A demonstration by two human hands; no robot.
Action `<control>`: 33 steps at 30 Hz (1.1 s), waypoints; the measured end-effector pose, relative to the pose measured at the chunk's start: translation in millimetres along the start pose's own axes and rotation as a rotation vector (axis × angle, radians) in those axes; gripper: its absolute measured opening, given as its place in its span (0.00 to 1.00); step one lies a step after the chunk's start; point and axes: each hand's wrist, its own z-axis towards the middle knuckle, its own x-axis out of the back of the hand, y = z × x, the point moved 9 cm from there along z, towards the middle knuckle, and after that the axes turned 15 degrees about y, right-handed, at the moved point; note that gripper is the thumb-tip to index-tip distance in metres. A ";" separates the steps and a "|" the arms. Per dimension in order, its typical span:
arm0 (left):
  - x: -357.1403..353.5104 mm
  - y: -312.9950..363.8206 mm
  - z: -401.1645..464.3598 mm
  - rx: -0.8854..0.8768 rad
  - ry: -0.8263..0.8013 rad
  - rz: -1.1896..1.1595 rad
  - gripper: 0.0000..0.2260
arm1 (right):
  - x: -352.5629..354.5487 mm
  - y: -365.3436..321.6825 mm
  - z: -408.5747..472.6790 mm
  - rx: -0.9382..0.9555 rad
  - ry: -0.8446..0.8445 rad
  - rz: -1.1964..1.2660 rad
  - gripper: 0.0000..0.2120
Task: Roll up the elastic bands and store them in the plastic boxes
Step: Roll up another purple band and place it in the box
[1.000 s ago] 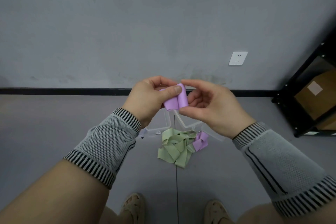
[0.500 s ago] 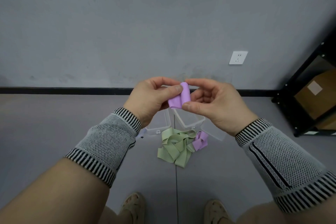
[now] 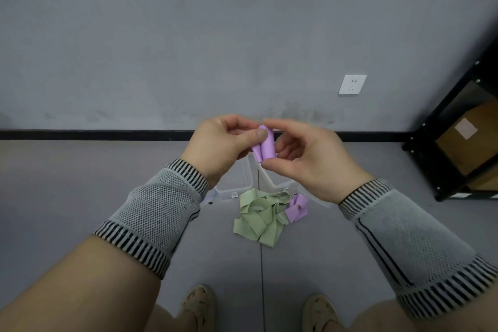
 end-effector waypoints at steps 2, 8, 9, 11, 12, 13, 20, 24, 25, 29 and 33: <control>-2.0 -2.9 -0.1 0.099 -0.047 -0.126 0.05 | 0.9 10.7 -0.8 -0.205 -0.034 0.332 0.30; -13.2 -3.2 -5.0 0.169 -0.168 -0.239 0.12 | -5.4 13.8 -1.5 -0.334 -0.115 0.661 0.27; -13.5 -3.3 -4.9 0.171 -0.173 -0.237 0.12 | -5.8 13.4 -1.6 -0.338 -0.114 0.676 0.26; -13.0 -4.0 -4.4 0.175 -0.174 -0.221 0.11 | -5.7 12.7 -1.5 -0.335 -0.116 0.678 0.25; -13.0 -4.4 -4.6 0.177 -0.173 -0.211 0.11 | -5.4 12.5 -1.7 -0.327 -0.120 0.667 0.25; -12.9 -4.3 -5.1 0.177 -0.172 -0.202 0.11 | -5.4 12.1 -1.8 -0.317 -0.123 0.649 0.27; -9.7 -3.5 -7.2 0.183 -0.186 -0.169 0.15 | 0.7 12.2 0.6 -0.291 -0.091 0.577 0.26; -5.3 -1.3 -2.4 0.107 -0.144 -0.083 0.09 | 5.1 12.8 1.9 -0.248 -0.071 0.459 0.24; -4.3 0.2 -1.8 0.082 -0.129 -0.057 0.08 | 5.9 12.0 2.3 -0.221 -0.068 0.401 0.24; -2.9 2.1 -1.4 0.028 -0.104 0.022 0.07 | 6.6 6.4 3.2 -0.101 -0.062 0.155 0.23; -3.6 -1.5 -1.0 0.017 -0.100 0.058 0.06 | 4.0 -3.6 1.8 0.054 -0.072 -0.097 0.21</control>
